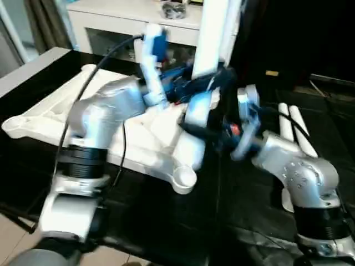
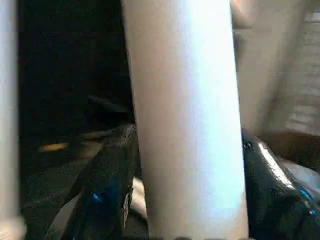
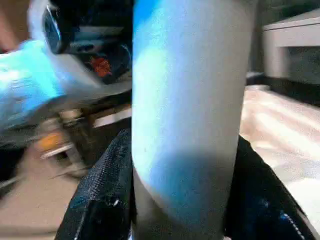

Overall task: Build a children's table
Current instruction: Pick table leg

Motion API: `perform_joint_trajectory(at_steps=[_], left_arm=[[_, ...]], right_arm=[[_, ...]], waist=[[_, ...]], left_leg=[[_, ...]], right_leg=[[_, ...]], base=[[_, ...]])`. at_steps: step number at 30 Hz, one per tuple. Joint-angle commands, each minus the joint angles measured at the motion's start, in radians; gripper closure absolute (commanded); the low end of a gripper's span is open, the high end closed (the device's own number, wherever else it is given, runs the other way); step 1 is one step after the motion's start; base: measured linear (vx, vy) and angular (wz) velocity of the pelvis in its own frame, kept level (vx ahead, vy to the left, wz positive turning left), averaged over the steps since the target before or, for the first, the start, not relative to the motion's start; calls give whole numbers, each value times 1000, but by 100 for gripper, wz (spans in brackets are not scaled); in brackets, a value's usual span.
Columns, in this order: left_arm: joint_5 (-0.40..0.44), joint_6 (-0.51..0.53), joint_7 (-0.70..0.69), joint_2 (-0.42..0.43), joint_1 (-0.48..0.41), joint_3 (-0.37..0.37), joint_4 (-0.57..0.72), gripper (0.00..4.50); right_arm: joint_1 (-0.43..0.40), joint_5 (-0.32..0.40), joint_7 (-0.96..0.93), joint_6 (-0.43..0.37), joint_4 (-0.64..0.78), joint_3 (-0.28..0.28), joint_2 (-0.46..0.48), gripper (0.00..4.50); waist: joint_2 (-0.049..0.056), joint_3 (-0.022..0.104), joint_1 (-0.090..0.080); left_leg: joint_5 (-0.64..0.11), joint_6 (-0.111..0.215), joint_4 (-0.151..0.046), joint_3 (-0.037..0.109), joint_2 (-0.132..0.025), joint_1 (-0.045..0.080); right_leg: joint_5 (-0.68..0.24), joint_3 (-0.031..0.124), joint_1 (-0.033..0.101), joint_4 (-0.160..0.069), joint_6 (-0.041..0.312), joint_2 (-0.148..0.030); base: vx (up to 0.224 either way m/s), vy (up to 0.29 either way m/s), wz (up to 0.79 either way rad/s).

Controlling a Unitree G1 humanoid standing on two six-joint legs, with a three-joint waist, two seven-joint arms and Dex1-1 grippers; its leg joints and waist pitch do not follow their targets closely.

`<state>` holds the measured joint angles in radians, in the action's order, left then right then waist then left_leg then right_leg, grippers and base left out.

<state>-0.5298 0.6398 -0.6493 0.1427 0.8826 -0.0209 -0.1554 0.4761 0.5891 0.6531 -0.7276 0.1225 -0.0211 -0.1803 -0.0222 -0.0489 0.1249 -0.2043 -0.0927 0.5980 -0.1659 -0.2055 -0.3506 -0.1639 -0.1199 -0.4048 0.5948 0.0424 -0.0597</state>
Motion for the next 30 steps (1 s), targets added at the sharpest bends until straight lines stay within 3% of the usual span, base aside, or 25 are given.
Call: perform_joint_trajectory(at_steps=[1, 7, 8, 12, 14, 24, 26, 29, 30], left_arm=[[64, -17, 102, -7, 17, 8, -24, 165], [130, -66, 322, -136, 3, -9, -30, 165], [130, -66, 322, -136, 3, -9, -30, 192], [136, -79, 428, -199, 17, -36, -38, 217], [135, -74, 434, -211, 14, -28, -24, 231], [136, -78, 423, -213, 2, -27, -8, 261], [129, -79, 407, -199, 7, -30, -20, 262], [116, -69, 355, -170, 13, -28, -28, 262], [101, -55, 293, -134, 19, -23, -32, 262]], right_arm=[[29, -35, -46, 32, 25, 29, 12, 257], [57, -186, -290, 114, -5, 59, 123, 258], [57, -186, -290, 114, -5, 59, 123, 258], [68, -266, -384, 166, -22, 77, 157, 259], [71, -280, -397, 174, -24, 85, 162, 259], [71, -301, -411, 190, -27, 93, 175, 259], [71, -288, -395, 192, -29, 90, 178, 189], [75, -250, -363, 179, -25, 68, 173, 180], [82, -200, -307, 147, -16, 47, 147, 180]], waist=[[-6, 72, -1], [-7, 71, -16], [-6, 70, -14], [0, 70, -13], [-2, 70, -15], [0, 69, -17], [-1, 69, -17], [0, 69, -17], [-3, 70, -16]], left_leg=[[-19, 5, -60, 3, -20, -7], [-30, 6, -61, 2, -20, -9], [-33, 4, -60, 3, -19, -8], [-44, 8, -62, 4, -18, -7], [-51, 9, -61, 4, -17, -7], [-65, 16, -62, 4, -17, -5], [-68, 17, -63, 5, -18, -4], [-69, 22, -63, 5, -18, -3], [-66, 23, -63, 5, -18, -2]], right_leg=[[-260, 61, 70, -69, 28, -82], [-260, 63, 68, -71, 37, -83], [-264, 62, 69, -71, 34, -83], [-259, 62, 67, -72, 21, -80], [-249, 62, 68, -73, 21, -80], [-245, 62, 67, -73, 13, -78], [-241, 62, 67, -72, 17, -79], [-243, 63, 66, -71, 15, -79], [-243, 63, 67, -72, 13, -79]], base=[[0, 0, 0], [0, 0, 0], [0, 0, 0], [0, 0, 0], [0, 0, 0], [0, 0, 0], [0, 0, 0], [0, 0, 0], [0, 0, 0]])
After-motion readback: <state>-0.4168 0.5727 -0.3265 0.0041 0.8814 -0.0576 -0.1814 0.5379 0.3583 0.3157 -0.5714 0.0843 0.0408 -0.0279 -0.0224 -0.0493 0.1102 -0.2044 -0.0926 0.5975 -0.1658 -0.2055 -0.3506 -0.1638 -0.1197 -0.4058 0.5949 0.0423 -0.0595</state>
